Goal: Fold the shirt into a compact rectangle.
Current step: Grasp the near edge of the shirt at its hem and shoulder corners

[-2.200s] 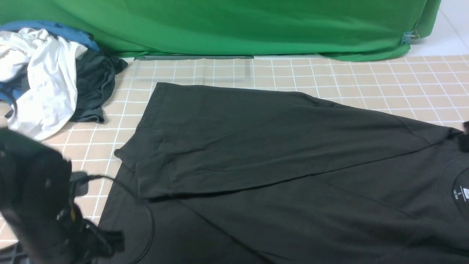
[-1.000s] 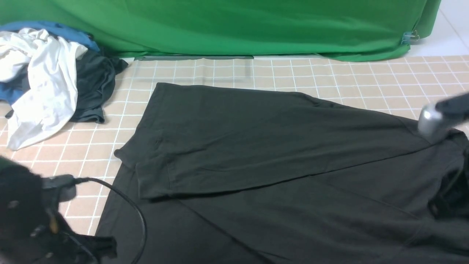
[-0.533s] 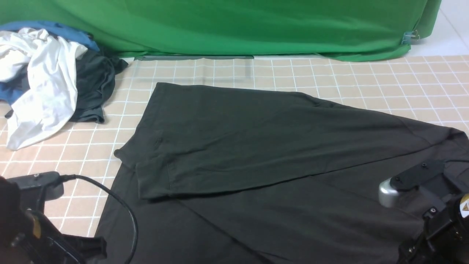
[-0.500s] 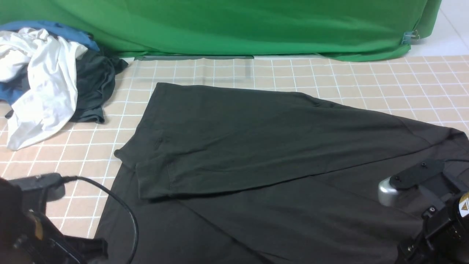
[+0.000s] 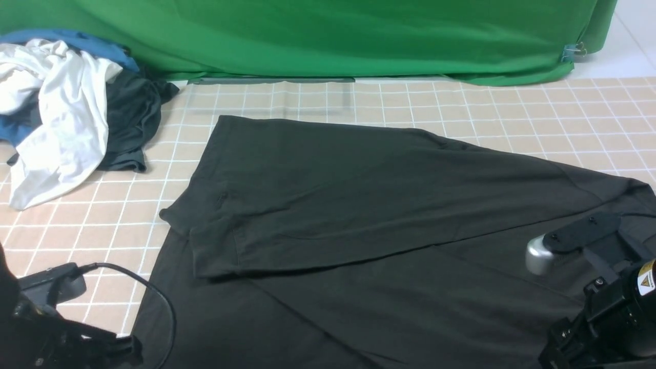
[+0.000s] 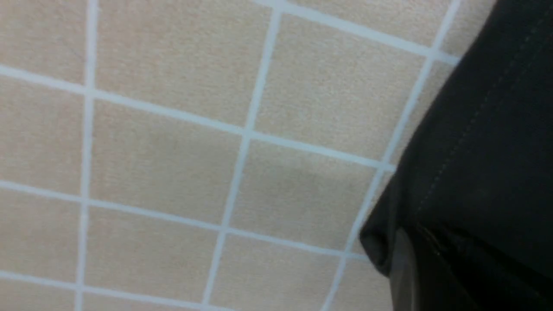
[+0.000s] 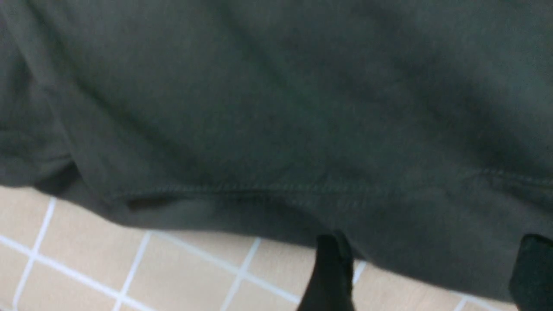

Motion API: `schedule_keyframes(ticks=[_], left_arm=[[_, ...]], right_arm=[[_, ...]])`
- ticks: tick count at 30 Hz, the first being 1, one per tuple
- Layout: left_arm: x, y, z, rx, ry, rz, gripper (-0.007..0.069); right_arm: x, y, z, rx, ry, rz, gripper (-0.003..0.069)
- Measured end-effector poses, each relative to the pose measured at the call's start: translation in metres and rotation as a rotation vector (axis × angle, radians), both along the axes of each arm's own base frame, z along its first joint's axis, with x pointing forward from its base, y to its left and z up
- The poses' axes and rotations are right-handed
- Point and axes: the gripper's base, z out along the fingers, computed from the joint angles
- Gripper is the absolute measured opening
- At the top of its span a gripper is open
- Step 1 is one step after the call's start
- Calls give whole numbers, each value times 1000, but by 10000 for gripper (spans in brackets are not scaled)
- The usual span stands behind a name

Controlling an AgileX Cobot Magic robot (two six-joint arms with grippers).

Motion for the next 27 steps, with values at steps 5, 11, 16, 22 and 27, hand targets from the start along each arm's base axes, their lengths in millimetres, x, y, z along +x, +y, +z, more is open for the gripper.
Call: schedule_keyframes(ticks=[5, 11, 16, 22, 27], left_arm=[[-1, 1, 0, 39, 3, -68, 262], [0, 1, -6, 37, 31, -135, 514], [4, 1, -20, 29, 114, -174, 551], [9, 0, -31, 12, 160, -205, 422], [10, -3, -30, -23, 161, -224, 101]], right_arm=[[3, 1, 1, 7, -31, 3, 554], [6, 2, 2, 15, -70, 11, 555], [9, 2, 3, 22, -109, 19, 554], [10, 3, 3, 21, -123, 33, 554], [10, 3, 3, 21, -123, 33, 554]])
